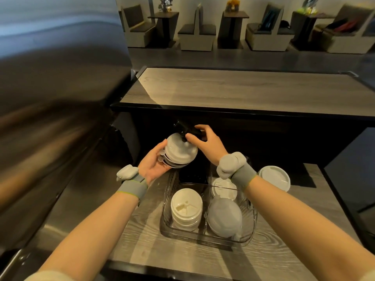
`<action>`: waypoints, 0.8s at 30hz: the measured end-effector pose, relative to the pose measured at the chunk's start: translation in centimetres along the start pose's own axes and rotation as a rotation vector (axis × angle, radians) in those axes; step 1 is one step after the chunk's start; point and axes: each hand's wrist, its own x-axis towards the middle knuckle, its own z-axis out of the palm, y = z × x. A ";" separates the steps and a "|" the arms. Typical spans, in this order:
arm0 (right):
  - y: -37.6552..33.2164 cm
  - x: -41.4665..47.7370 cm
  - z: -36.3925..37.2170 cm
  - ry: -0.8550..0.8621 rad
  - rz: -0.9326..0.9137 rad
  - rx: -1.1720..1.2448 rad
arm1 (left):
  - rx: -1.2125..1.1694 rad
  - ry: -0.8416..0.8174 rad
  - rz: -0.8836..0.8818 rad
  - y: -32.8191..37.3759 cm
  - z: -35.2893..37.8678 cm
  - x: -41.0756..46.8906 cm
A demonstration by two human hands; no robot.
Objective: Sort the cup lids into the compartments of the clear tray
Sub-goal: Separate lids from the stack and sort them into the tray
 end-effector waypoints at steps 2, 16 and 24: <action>0.3 0.0 -0.4 0.068 0.012 0.060 | -0.042 0.025 0.011 0.4 -0.5 -0.2; 8.3 -0.8 1.1 -0.247 -0.012 -1.014 | -0.091 0.092 0.064 3.6 -2.7 -1.0; 6.4 -0.1 0.6 0.096 -0.141 -0.849 | 0.008 0.106 0.002 2.9 -1.9 -0.7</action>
